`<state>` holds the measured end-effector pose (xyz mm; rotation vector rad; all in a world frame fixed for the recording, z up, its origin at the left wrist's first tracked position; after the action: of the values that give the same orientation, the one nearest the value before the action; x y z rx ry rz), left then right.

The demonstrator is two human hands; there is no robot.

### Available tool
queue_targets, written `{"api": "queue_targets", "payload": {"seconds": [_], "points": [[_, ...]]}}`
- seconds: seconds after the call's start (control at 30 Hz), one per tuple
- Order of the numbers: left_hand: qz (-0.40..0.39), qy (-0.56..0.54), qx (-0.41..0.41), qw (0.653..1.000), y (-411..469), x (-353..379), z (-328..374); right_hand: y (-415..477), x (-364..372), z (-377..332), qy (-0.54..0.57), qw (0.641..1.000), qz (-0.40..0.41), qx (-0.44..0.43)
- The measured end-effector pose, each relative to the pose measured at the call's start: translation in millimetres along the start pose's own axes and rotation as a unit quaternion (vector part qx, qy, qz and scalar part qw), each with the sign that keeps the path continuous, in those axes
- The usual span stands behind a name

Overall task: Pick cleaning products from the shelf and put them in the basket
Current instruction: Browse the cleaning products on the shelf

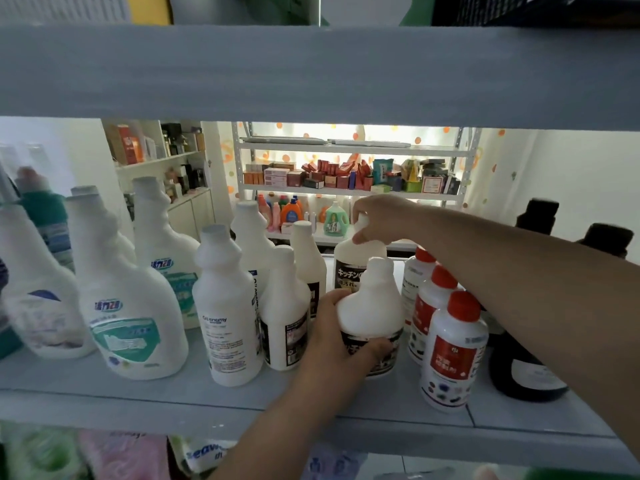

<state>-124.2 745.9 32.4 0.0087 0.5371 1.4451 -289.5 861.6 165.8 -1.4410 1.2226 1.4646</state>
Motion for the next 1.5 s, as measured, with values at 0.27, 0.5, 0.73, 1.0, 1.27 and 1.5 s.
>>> {"api": "queue_targets", "payload": {"seconds": [0.27, 0.5, 0.73, 1.0, 1.27, 1.5], "points": [[-0.013, -0.017, 0.015, 1.0, 4, 3, -6, -3, -4, 7, 0.06, 0.997, 0.035, 0.035], [-0.01, -0.023, -0.019, 1.0, 5, 5, -15, -38, -17, -1, -0.013, 0.999, -0.023, 0.024], [0.007, -0.027, 0.0, 1.0, -6, -4, -8, -140, -61, -28, 0.073, 0.99, 0.124, -0.013], [-0.01, -0.097, 0.02, 0.995, -85, -53, 20, -258, -15, -97, 0.112, 0.981, 0.152, -0.046], [-0.112, -0.146, -0.058, 0.981, -200, -69, -22, -329, 97, -149, 0.511, 0.853, 0.104, 0.019], [-0.14, -0.169, -0.149, 0.964, -278, -58, -70, -380, 171, -161, 0.598, 0.78, 0.108, 0.147]]}}
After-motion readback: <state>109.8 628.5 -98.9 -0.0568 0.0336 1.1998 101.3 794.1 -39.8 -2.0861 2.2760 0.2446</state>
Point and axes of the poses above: each hand's wrist, its own y-axis towards the middle knuckle, its own x-axis out of the palm, z = x × y, the point moved 9 cm from there along y, towards the middle knuckle, and after that the axes turned 4 degrees about y, right-handed, at the moved point
